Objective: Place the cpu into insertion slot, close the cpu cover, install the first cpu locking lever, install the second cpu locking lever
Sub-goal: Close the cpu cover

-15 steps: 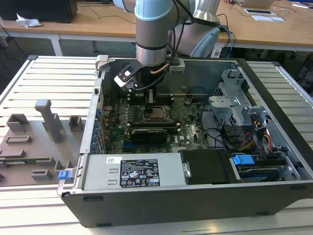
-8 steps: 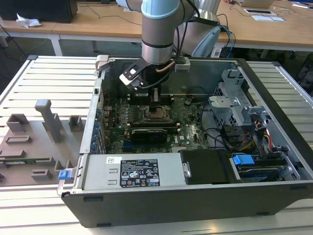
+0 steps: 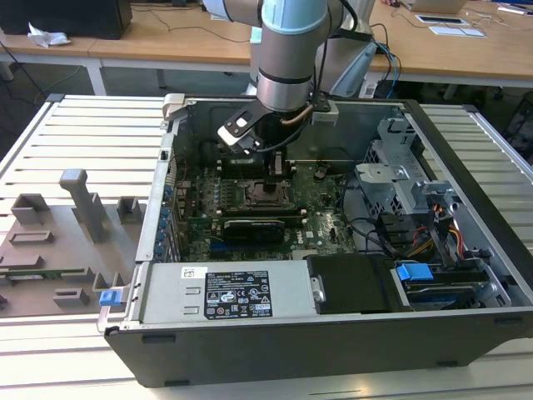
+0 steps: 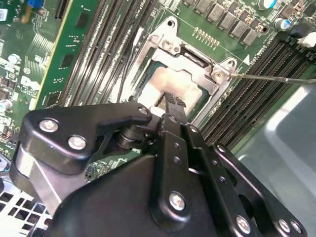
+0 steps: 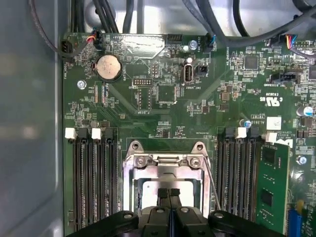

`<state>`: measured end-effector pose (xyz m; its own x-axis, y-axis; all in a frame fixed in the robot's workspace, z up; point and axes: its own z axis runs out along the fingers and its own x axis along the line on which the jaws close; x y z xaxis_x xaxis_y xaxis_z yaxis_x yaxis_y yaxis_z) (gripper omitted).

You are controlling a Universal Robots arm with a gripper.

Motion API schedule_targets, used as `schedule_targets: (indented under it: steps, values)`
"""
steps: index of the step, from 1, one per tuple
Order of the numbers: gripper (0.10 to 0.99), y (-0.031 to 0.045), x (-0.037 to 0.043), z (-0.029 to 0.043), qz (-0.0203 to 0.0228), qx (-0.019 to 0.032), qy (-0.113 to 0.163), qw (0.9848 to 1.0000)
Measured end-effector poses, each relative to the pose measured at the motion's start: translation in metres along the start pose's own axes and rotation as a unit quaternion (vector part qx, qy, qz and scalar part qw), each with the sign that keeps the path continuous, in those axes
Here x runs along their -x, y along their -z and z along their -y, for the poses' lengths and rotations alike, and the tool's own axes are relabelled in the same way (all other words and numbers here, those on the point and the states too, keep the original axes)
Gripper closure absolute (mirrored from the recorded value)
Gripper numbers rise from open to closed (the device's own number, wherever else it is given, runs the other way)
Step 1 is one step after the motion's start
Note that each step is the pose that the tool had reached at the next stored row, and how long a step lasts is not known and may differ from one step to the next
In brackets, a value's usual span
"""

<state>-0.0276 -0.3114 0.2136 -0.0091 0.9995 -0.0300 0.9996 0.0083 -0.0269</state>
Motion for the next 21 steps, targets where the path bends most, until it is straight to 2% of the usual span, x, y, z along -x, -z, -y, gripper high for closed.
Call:
schedule_targets:
  steps: [1,7,11,14,17,21]
  values:
    - [0.98,0.0057,0.0002,0.0001,0.0,0.0,0.0,1.0]
    - [0.98,0.0278,0.0009,0.0007,-0.0001,0.0,0.0,1.0]
    - [0.98,0.0383,0.0012,0.001,-0.0001,0.0,0.0,1.0]
    - [0.98,0.0564,0.0017,0.0015,-0.0001,0.0,0.0,1.0]
    - [0.98,0.0598,0.0018,0.0016,-0.0001,0.0001,0.0,1.0]
    - [0.98,0.0601,0.0018,0.0016,-0.0001,0.0,0.0,1.0]
